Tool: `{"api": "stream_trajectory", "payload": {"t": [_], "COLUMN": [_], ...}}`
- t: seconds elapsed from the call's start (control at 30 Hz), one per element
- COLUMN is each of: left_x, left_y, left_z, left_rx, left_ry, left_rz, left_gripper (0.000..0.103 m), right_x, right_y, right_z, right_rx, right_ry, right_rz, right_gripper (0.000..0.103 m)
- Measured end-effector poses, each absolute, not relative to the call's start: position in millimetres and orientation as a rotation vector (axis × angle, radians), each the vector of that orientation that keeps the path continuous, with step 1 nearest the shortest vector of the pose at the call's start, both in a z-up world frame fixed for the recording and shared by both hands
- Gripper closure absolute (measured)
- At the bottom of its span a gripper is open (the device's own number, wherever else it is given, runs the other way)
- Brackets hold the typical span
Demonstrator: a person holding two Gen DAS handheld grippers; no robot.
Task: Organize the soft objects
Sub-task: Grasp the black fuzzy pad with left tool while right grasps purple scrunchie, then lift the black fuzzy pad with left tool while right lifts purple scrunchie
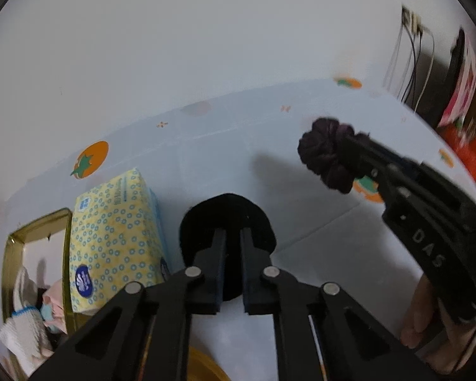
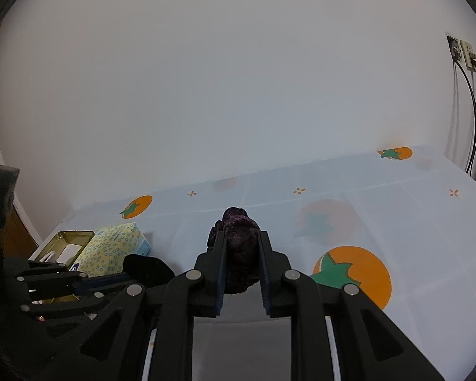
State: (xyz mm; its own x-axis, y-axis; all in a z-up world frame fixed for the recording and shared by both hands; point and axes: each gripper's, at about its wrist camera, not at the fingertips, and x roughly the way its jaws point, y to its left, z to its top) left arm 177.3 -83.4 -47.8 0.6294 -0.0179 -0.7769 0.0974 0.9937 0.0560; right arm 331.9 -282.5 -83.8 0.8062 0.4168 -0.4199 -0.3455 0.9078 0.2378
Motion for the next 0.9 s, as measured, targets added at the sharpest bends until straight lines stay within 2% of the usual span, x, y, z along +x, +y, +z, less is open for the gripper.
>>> {"api": "stream_trajectory", "payload": {"t": [0.2,0.33,0.37,0.4,0.47,0.7,0.73,0.77,0.8,0.9], "left_x": [169,172,173,174,177,194,195,197,198,195], "left_y": [-72,-79,-81,-85,-88,-102,-101,-101,-101,-97], "left_z": [-50,-51,-51,-51,-52,-66,-67,-68,-68,-62], "left_rx": [0.035,0.05,0.062,0.075,0.088,0.154,0.157,0.171,0.188,0.172], "left_ry": [0.872,0.899,0.907,0.912,0.906,0.968,0.969,0.969,0.963,0.929], "left_rz": [-0.073,-0.088,-0.084,-0.084,-0.082,-0.028,-0.019,-0.005,0.006,-0.003], "left_gripper": [0.098,0.09,0.074,0.055,0.041,0.045,0.048,0.058,0.064,0.071], "right_x": [328,328,329,329,330,332,332,332,332,331], "right_y": [-281,-281,-281,-281,-282,-283,-284,-284,-284,-285], "right_z": [-82,-82,-82,-82,-82,-82,-82,-82,-82,-82], "right_rx": [0.135,0.143,0.146,0.146,0.15,0.156,0.157,0.157,0.156,0.155], "right_ry": [0.465,0.468,0.469,0.469,0.469,0.469,0.469,0.469,0.468,0.465], "right_rz": [0.409,0.406,0.406,0.406,0.404,0.404,0.405,0.405,0.406,0.408], "right_gripper": [0.083,0.083,0.083,0.083,0.083,0.083,0.083,0.083,0.083,0.083]}}
